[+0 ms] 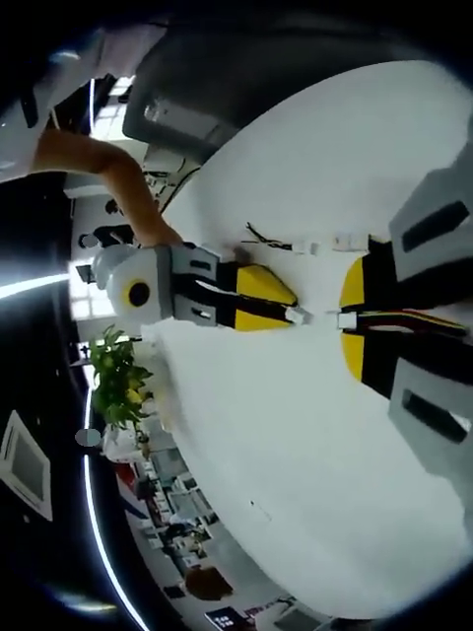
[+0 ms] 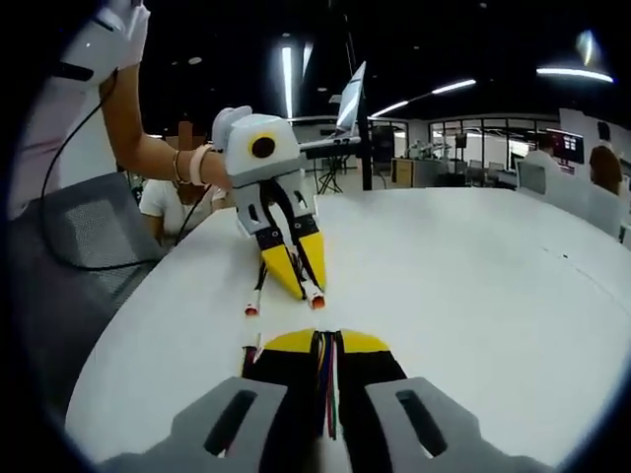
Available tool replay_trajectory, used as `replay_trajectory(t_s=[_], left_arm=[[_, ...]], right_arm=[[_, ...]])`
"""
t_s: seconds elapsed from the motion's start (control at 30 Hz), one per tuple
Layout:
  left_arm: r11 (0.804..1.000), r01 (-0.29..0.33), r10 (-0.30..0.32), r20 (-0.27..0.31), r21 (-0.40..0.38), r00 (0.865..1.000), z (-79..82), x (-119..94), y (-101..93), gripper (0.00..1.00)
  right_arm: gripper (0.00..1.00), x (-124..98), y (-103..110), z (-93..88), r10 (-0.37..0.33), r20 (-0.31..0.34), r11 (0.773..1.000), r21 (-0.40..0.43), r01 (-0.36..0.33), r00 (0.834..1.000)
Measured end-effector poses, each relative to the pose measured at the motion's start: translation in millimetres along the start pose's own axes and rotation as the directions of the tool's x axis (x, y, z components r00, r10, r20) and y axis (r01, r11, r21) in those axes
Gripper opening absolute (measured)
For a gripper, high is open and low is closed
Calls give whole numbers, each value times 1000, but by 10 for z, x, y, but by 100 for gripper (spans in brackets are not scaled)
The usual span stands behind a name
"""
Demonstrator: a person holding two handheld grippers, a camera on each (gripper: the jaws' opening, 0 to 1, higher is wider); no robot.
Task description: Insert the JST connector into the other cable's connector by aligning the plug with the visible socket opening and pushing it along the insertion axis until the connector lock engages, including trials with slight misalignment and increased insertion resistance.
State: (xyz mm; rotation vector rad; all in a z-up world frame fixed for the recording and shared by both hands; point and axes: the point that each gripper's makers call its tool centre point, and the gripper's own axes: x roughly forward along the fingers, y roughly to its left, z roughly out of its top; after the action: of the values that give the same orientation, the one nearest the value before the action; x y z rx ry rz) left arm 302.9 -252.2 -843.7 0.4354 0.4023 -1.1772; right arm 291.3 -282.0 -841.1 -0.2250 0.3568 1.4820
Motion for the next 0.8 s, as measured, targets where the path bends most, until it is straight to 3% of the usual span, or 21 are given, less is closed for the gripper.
replay_trajectory(t_s=[0.1, 0.27, 0.53, 0.67, 0.8], left_arm=[[1000, 13, -13, -13, -13, 1000, 1, 9, 12, 0], [998, 45, -43, -46, 38, 998, 27, 24, -8, 0], [992, 94, -91, -35, 81, 995, 196, -10, -54, 0], [991, 118, -118, -8, 64, 993, 303, -62, -60, 0], [988, 139, -137, -33, 72, 990, 297, -84, -70, 0]], right_arm=[[4, -15, -34, 61, 7, 21, 1000, 20, -8, 1000], [4, -44, -67, 117, 16, 7, 1000, 0, -16, 1000], [4, -100, -23, 182, 82, -42, 992, -88, -85, 996], [4, -115, -6, 215, 106, -59, 986, -125, -113, 993], [4, -102, -1, 222, 114, -69, 980, -158, -123, 991]])
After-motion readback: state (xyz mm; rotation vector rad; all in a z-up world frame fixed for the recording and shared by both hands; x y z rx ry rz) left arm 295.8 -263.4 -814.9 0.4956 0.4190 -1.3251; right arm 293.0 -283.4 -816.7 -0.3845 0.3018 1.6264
